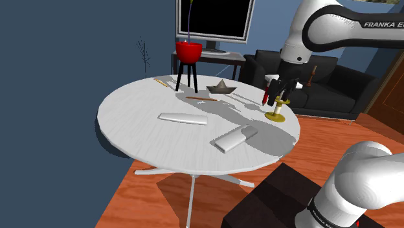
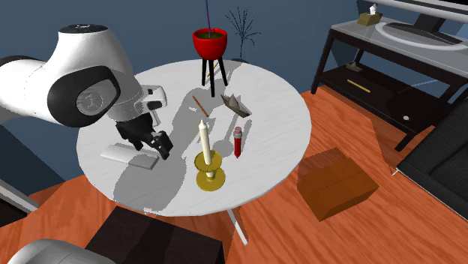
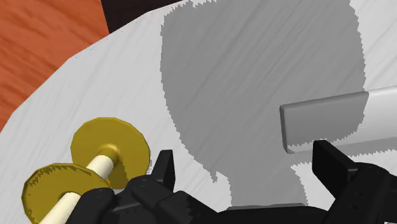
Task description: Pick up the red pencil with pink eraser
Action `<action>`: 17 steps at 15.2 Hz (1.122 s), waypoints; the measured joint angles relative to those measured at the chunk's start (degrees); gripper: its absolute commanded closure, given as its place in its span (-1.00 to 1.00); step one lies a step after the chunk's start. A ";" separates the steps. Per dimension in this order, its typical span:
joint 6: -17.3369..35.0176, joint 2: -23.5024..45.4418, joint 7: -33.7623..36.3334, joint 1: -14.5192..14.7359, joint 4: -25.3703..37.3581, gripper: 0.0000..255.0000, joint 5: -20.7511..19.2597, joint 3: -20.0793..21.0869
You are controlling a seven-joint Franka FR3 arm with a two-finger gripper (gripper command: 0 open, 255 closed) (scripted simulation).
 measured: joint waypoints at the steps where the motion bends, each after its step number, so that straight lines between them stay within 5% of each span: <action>1: 0.00 0.00 0.00 0.00 0.00 -1.00 0.00 0.00; 9: 1.22 11.60 -10.02 -1.09 10.03 -1.00 -3.41 -8.25; 17: 0.96 28.70 -21.72 -0.71 26.73 -1.00 -2.38 -16.64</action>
